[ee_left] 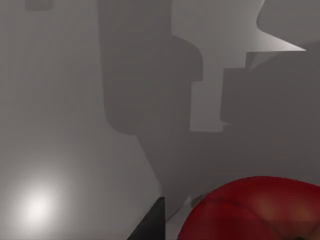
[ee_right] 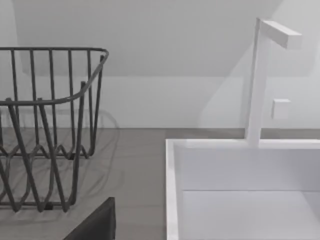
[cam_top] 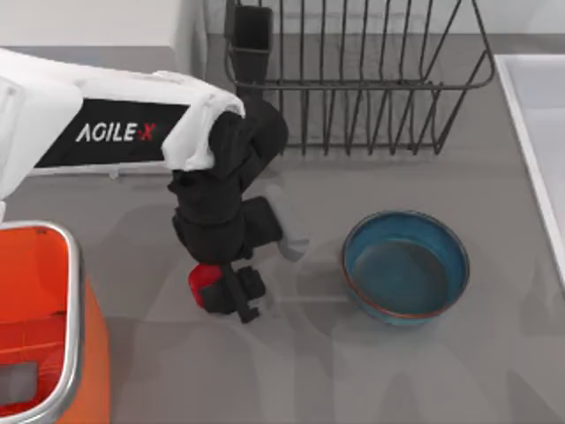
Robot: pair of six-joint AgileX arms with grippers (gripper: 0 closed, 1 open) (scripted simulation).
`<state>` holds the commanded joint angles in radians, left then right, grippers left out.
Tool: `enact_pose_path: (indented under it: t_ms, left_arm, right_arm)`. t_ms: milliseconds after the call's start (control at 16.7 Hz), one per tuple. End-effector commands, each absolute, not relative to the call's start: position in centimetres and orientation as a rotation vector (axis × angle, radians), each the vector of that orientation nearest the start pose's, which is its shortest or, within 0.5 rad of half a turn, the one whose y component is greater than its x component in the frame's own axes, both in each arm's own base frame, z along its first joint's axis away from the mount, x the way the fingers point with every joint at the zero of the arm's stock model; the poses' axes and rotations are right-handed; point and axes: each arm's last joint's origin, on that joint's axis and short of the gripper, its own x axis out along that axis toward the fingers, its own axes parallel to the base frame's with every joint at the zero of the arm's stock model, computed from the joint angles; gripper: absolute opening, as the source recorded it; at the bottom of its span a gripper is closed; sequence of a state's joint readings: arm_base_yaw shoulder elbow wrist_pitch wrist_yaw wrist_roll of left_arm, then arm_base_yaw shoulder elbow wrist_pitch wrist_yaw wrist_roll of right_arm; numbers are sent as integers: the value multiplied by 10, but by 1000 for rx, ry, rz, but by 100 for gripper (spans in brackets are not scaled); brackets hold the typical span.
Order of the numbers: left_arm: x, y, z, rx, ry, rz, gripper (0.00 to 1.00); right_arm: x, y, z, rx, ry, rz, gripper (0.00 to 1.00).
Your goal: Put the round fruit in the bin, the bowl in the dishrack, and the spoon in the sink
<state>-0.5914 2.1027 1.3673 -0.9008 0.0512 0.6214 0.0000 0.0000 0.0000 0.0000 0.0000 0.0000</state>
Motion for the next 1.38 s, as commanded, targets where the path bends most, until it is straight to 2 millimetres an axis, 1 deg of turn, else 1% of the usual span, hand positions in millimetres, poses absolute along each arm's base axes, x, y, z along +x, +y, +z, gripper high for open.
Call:
enact_pose_path:
  t_ms: [240, 300, 420, 600, 900, 1020, 1380]
  left_arm:
    - [312, -208, 109, 901, 1427, -985, 0]
    - [315, -207, 115, 912, 1404, -973, 0]
    - [315, -208, 119, 916, 1403, -977, 0]
    - [318, -209, 144, 912, 1409, -974, 0]
    - [316, -208, 201, 913, 1413, -976, 0]
    - [315, -207, 214, 913, 1406, -974, 0]
    - [314, -205, 214, 906, 1418, -958, 0]
  right_arm:
    - [106, -1, 160, 0, 0, 0, 100]
    - [106, -1, 160, 0, 0, 0, 100]
    - [106, -1, 160, 0, 0, 0, 100]
    - [106, -1, 160, 0, 0, 0, 100]
    - [106, -1, 160, 0, 0, 0, 100]
    - [106, -1, 160, 0, 0, 0, 100]
    - [106, -1, 160, 0, 0, 0, 100]
